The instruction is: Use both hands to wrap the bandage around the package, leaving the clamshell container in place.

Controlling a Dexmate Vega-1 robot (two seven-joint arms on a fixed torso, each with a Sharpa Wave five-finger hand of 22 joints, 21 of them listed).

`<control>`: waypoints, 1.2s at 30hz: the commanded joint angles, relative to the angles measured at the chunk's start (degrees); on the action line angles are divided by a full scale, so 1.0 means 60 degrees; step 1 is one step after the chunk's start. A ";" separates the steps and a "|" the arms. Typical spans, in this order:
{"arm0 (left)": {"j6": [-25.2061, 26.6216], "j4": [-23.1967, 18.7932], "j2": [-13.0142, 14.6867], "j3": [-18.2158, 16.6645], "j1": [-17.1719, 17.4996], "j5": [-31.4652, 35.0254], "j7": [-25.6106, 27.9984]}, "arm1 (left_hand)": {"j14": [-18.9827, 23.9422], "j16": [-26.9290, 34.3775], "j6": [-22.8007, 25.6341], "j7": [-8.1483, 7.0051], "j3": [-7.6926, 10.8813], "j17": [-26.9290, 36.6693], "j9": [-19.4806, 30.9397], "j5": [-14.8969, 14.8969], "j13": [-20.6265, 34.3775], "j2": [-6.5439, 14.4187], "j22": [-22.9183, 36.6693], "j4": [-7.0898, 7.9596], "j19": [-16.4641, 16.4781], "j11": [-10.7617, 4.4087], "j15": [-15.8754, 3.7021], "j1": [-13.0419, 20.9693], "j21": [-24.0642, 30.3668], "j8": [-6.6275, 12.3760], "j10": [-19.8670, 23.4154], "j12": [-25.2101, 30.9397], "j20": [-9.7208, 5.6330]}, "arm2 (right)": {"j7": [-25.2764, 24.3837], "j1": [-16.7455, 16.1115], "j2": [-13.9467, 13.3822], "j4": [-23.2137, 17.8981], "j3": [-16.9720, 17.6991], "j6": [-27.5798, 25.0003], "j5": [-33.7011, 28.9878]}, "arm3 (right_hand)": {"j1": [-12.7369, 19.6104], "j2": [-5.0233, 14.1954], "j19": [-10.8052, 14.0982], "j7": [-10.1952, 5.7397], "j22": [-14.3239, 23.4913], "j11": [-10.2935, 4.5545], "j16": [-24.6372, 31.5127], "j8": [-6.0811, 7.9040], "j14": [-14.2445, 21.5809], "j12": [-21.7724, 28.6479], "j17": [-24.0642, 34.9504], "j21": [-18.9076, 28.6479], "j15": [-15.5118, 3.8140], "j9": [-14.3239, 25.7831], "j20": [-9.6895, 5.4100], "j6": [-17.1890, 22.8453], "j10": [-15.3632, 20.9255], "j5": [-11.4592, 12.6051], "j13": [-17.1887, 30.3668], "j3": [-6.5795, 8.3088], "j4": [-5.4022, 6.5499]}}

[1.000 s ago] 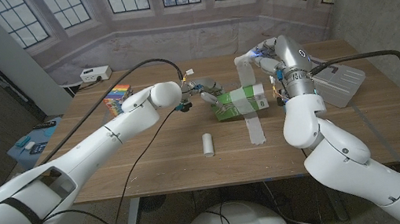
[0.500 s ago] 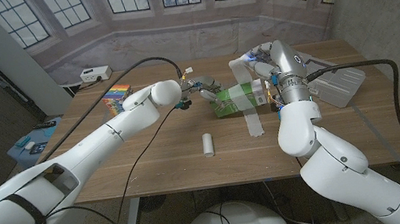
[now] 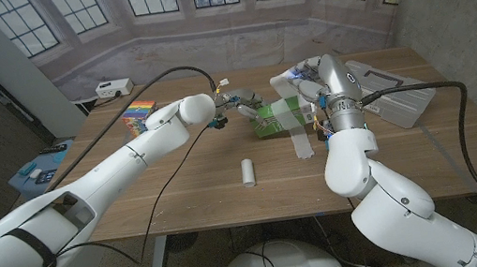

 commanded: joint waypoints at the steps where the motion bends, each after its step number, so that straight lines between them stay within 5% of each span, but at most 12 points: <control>1: 0.0216 -0.0015 0.0014 -0.0073 0.0037 0.0010 0.0123 | 0.0065 0.0072 0.0890 0.0719 0.0093 0.0004 0.0139 0.0035 0.0028 0.0821 0.0019 0.0084 0.0025 0.0041 0.0026 -0.0722 0.0034 0.1172 0.0052 0.0056 0.0046 | -0.0165 -0.0220 0.0384 -0.0057 -0.0288 -0.0089 0.0080 | -0.0025 0.0031 0.0019 0.0024 0.0035 0.0083 -0.0024 -0.0015 0.0066 -0.0027 0.0051 0.0020 -0.1079 0.0022 -0.0012 0.0060 0.0041 0.0055 0.0045 -0.0029 -0.0022; 36: 0.0328 0.0303 0.0000 -0.0173 -0.0064 -0.0126 0.0539 | 0.0070 0.0071 0.0895 0.0747 0.0066 0.0012 0.0162 0.0048 0.0022 0.0812 0.0020 0.0087 0.0029 0.0087 0.0066 -0.0721 0.0047 0.1151 0.0042 0.0067 0.0069 | -0.0135 -0.0352 0.0421 -0.0529 -0.0801 -0.1370 0.1397 | -0.0024 0.0052 0.0041 0.0041 0.0036 0.0086 -0.0029 -0.0033 0.0081 -0.0021 0.0072 0.0025 -0.1063 0.0019 -0.0005 0.0069 0.0073 0.0062 0.0061 -0.0029 -0.0026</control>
